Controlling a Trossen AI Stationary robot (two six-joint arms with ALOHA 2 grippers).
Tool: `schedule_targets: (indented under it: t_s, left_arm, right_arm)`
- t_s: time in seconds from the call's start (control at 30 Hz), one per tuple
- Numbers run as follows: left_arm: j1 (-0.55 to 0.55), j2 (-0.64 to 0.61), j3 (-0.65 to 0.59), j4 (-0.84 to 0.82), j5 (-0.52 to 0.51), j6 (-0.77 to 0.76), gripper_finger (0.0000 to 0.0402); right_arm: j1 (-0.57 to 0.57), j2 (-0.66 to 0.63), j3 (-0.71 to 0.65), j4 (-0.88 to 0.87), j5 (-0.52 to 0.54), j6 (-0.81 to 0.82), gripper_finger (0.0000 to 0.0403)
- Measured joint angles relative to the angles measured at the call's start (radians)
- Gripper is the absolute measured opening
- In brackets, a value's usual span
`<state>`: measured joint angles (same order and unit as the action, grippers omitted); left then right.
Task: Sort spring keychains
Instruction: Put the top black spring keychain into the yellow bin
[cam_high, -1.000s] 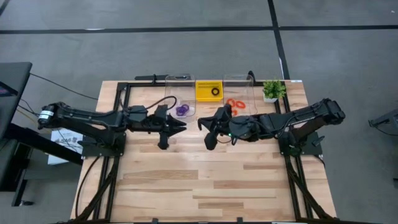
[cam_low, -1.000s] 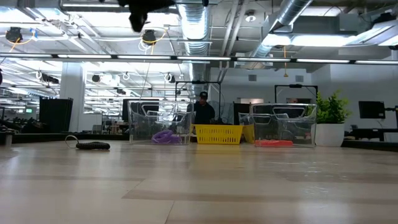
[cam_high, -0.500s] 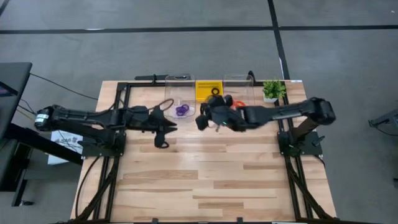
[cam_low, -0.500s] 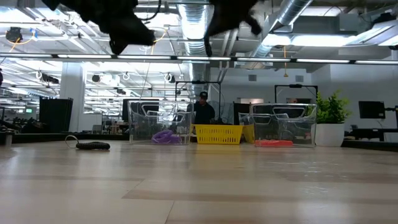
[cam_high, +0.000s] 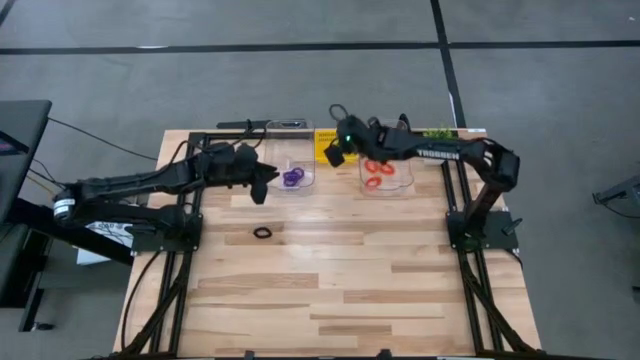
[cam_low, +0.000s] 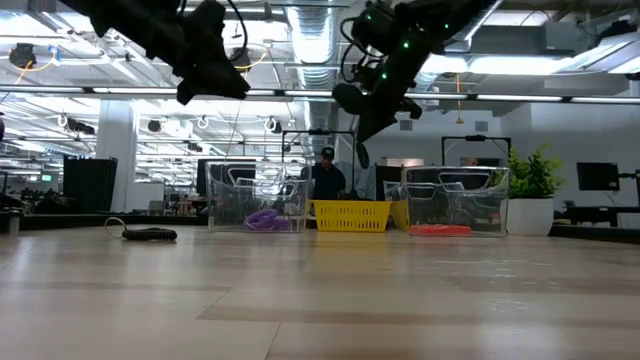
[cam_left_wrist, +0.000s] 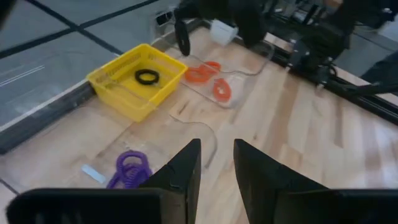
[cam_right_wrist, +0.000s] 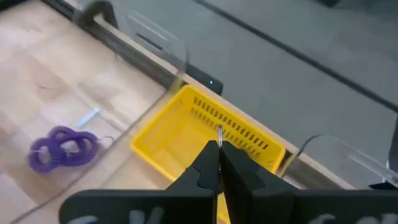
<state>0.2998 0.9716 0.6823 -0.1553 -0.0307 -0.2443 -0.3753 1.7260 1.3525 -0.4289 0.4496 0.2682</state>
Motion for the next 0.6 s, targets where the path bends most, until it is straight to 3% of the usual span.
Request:
schedule_targets:
  t_s: [0.3, 0.6]
  left_arm:
    - [0.031, 0.011, 0.0, 0.002, -0.054, -0.007, 0.0092]
    - [0.045, 0.011, 0.0, -0.002, -0.066, -0.017, 0.0092]
  right_arm:
    - [-0.149, 0.051, 0.002, 0.132, -0.244, -0.047, 0.0006]
    - [-0.156, 0.145, 0.002, 0.153, -0.316, -0.066, 0.0012]
